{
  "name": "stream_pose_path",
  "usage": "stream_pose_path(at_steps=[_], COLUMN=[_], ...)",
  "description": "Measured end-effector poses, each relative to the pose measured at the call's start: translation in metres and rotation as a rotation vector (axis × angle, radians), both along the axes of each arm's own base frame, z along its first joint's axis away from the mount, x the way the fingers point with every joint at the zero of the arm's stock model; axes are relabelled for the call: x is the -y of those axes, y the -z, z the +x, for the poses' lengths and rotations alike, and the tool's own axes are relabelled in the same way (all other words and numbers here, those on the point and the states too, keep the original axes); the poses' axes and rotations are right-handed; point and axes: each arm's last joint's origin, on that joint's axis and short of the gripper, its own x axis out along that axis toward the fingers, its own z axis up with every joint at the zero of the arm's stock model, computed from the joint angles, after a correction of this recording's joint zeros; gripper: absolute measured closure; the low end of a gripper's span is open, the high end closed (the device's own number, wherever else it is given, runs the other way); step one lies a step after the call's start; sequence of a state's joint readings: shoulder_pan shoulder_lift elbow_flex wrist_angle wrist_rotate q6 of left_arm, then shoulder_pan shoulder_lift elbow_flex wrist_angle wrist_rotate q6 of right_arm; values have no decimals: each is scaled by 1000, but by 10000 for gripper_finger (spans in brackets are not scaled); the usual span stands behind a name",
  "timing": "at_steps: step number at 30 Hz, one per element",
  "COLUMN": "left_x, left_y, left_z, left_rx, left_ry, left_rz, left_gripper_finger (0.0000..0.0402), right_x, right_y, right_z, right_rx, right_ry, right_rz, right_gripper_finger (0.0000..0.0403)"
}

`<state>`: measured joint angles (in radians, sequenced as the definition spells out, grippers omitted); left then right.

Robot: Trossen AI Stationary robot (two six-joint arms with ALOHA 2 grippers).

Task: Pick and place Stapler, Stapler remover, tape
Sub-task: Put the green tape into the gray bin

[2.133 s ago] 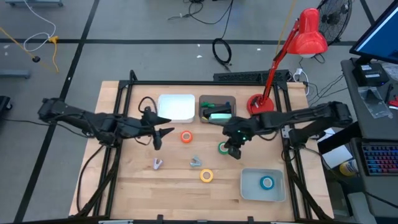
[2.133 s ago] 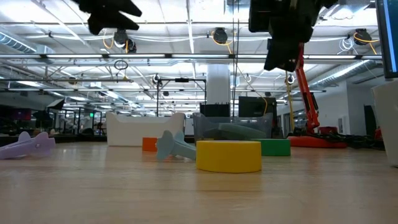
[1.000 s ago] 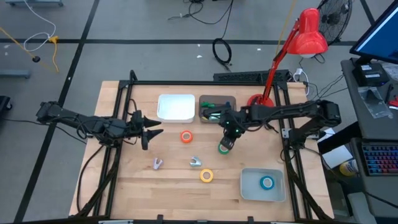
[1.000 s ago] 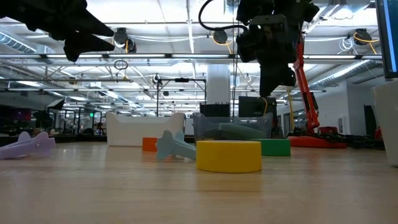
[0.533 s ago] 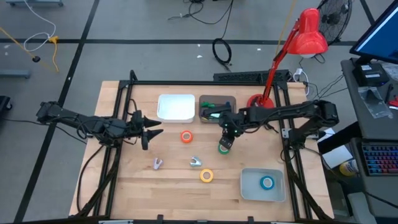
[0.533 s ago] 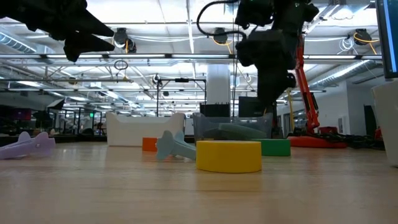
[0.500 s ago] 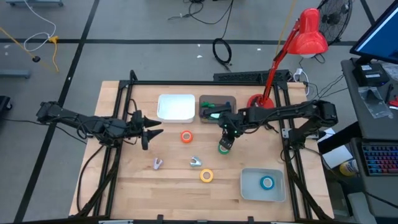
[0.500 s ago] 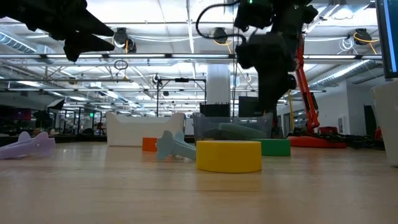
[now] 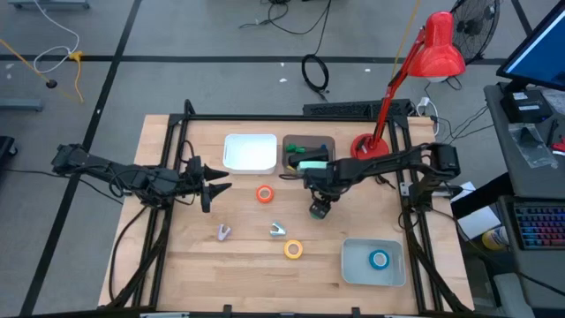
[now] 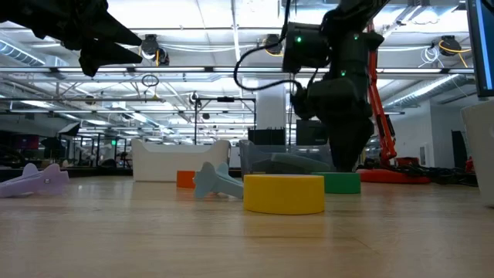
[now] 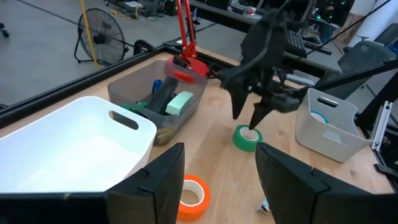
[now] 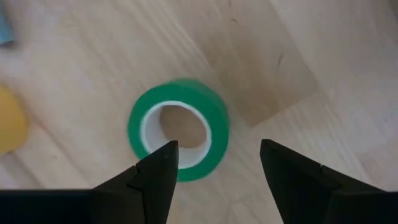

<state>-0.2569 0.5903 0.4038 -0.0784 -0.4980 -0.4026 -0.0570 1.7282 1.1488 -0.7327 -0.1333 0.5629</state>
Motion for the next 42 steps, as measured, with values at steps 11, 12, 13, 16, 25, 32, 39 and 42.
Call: stream_pose_path(at_steps=[11, 12, 13, 16, 25, 32, 39, 42], left_x=[0, 0, 0, 0, 0, 0, 0, 0], left_y=[0, 0, 0, 0, 0, 0, -1, -1], left_z=[0, 0, 0, 0, 0, 0, 0, 0], left_rx=[0, -1, 1, 1, 2, 3, 12, 14], left_ry=[-1, -1, -1, -1, -1, -2, -5, -5], left_rz=[-1, -1, -2, -3, -4, -4, -20, -24], left_gripper_finger=[204, 204, 204, 204, 204, 204, 204, 204], right_x=[0, 0, 0, 0, -3, -4, -12, -24], right_y=[29, 29, 29, 27, 27, -2, -67, -95], right_z=[5, 5, 5, 4, 0, -7, -30, -50], right_rx=[-115, -116, -117, -120, -151, -63, 177, 249], right_ry=[53, 54, 62, 83, 64, 57, 54, -15], right_rz=[23, 29, 31, 32, 105, 84, 119, 201], right_gripper_finger=[191, 196, 203, 235, 362, 370, 370, 369])
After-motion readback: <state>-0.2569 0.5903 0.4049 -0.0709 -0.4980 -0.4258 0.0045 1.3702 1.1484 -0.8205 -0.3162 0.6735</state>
